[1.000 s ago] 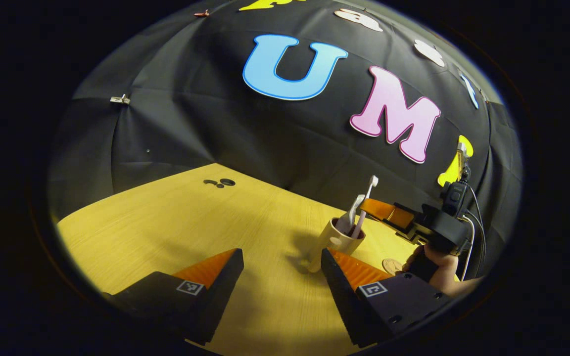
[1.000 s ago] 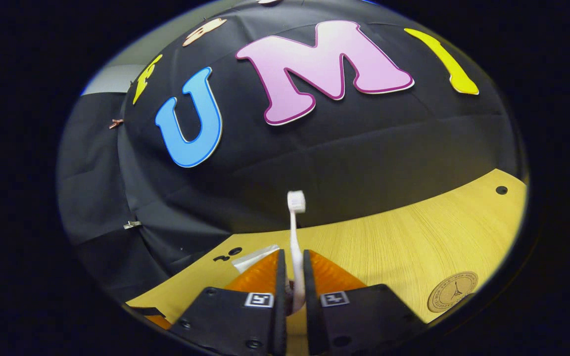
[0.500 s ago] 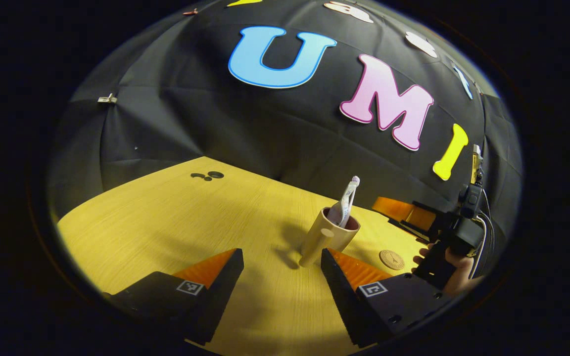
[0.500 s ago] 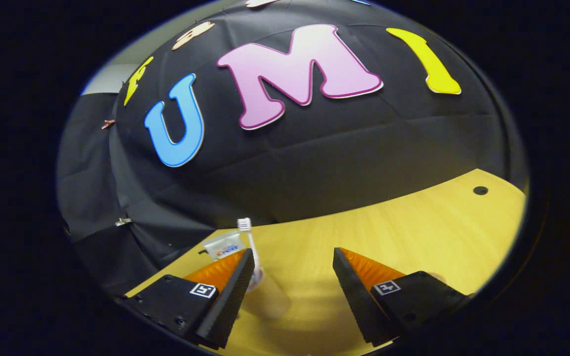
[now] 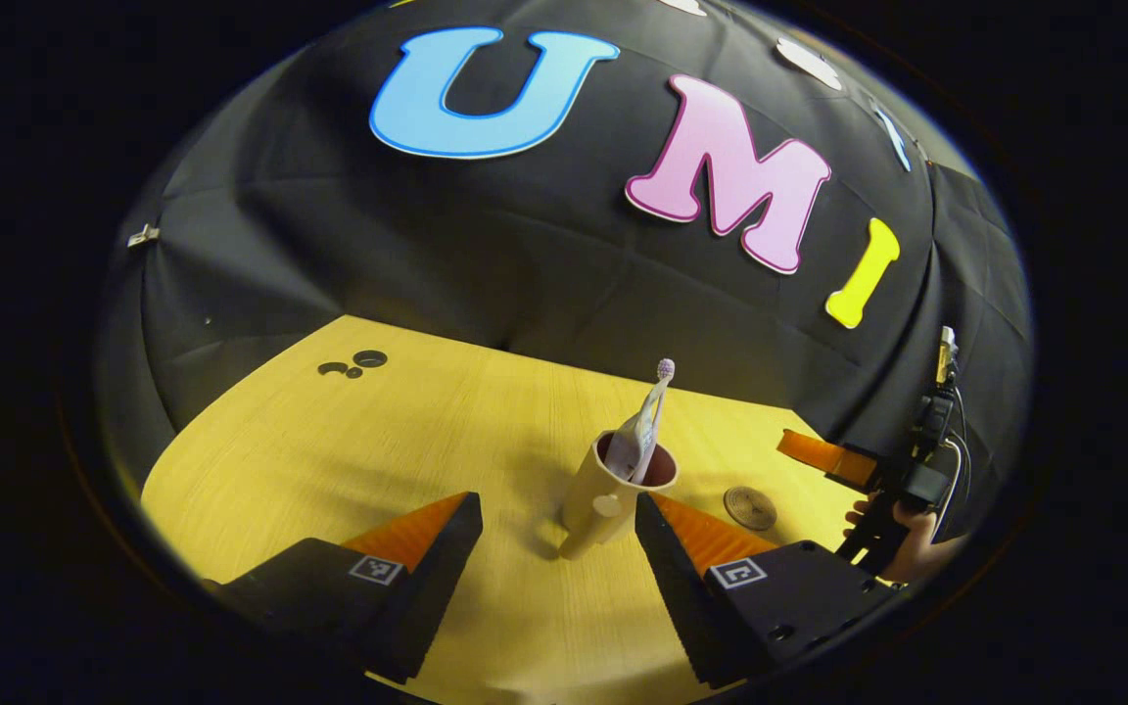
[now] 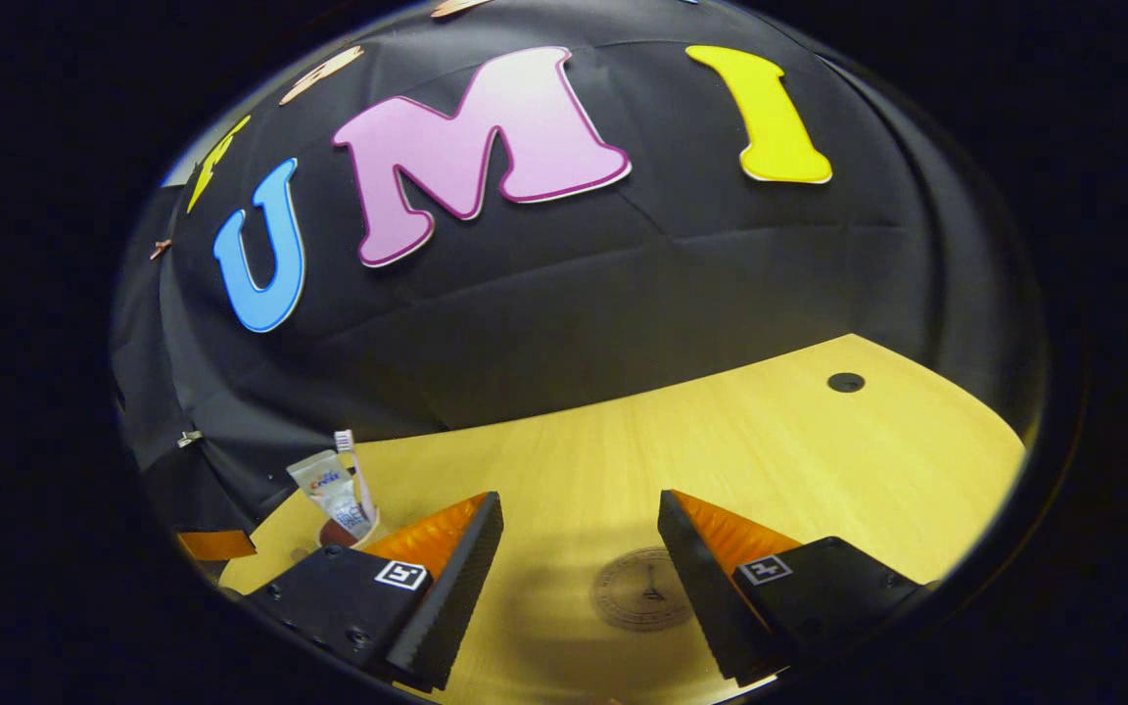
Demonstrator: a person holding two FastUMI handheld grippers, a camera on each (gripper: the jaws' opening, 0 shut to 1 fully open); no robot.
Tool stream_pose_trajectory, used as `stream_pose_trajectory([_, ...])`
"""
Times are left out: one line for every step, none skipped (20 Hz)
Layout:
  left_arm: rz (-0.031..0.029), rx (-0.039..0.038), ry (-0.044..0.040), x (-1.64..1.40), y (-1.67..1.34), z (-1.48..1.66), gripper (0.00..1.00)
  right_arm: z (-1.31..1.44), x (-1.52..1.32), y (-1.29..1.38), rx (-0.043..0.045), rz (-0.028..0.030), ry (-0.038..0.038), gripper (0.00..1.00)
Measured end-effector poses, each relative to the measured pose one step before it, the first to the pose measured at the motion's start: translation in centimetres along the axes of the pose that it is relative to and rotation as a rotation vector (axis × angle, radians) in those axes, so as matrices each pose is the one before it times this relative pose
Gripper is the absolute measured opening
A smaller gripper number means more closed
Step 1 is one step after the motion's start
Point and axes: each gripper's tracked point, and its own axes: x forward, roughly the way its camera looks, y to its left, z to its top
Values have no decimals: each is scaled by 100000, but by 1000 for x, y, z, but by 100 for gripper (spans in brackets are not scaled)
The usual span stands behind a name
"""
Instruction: Put the toothbrush and toothpaste on the desktop into the cup, then pick up the cup and place it on the coaster on the desktop.
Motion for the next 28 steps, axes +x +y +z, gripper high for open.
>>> stream_pose_trajectory([-49,2363,2758,495,-19,177,98,116,-320,-970,-273,-1207,489,98])
stream_pose_trajectory([-626,2959,3301,626,-121,151,98,142,-405,-1095,-176,-1094,588,98])
stream_pose_trajectory([-778,1974,2711,544,-233,143,98,55,-302,-665,-62,-579,464,98])
stream_pose_trajectory([-1360,2041,3488,546,-231,-140,98,41,-476,-854,-132,-726,637,98])
stream_pose_trajectory([-2253,2138,4984,518,-461,-377,98,-30,-345,-845,-232,-698,739,98])
stream_pose_trajectory([-2831,2748,5041,666,-612,-358,98,-28,-366,-777,-230,-784,733,98])
stream_pose_trajectory([-1295,3290,4031,539,-429,-175,98,-145,-398,-922,64,-952,850,98])
stream_pose_trajectory([-1110,2902,4488,564,37,-235,98,-144,-343,-618,168,-220,906,98])
stream_pose_trajectory([-1678,1299,4750,486,-349,-269,98,-314,-311,-558,-47,-151,1260,98])
stream_pose_trajectory([-1432,818,4804,614,-331,-340,98,-244,-447,-732,-273,-327,1187,98])
stream_pose_trajectory([-1590,868,4527,744,-254,-324,97,-171,-330,-715,-273,-469,832,98])
stream_pose_trajectory([-1354,332,4121,857,-184,-372,91,-138,-275,-712,-61,-668,635,98])
stream_pose_trajectory([-1277,-288,3587,742,-155,-104,96,-189,-469,-861,112,-646,748,98])
stream_pose_trajectory([-171,-286,3718,813,22,-198,95,-187,-331,-746,419,-672,917,98])
stream_pose_trajectory([669,659,2737,563,63,76,93,-224,-391,-694,648,-495,1060,98])
stream_pose_trajectory([329,1725,1934,648,83,129,91,-272,-378,-714,1026,-566,1238,98])
stream_pose_trajectory([359,1822,2344,559,-31,172,87,-450,-415,-520,1062,-257,1276,98])
stream_pose_trajectory([-317,1567,3341,370,-115,-143,84,-592,-519,-499,644,-321,1690,98])
stream_pose_trajectory([57,1405,2529,172,-155,22,80,-802,-561,-460,225,-157,1921,98])
stream_pose_trajectory([1029,1311,2127,264,142,-86,76,-773,-500,-293,-68,-44,1956,98])
stream_pose_trajectory([679,1345,985,-1,-41,98,71,-659,-606,-363,-74,-124,1713,98])
stream_pose_trajectory([492,752,1102,87,-32,-100,71,-641,-406,-288,199,-161,1415,98])
stream_pose_trajectory([313,-150,1737,-127,-100,-76,69,-570,-385,-214,413,-12,1495,98])
stream_pose_trajectory([525,-32,1576,168,-278,-166,61,-464,-327,-149,306,294,1528,98])
stream_pose_trajectory([279,521,1016,40,-204,-38,53,-326,-254,-86,-45,349,1127,98])
stream_pose_trajectory([865,352,1134,40,34,-150,49,-81,-201,-90,-356,128,614,98])
stream_pose_trajectory([890,-85,544,178,-52,-86,43,39,-328,-5,-310,321,144,98])
stream_pose_trajectory([142,-18,928,-20,-164,-132,36,75,-263,-10,-150,211,64,98])
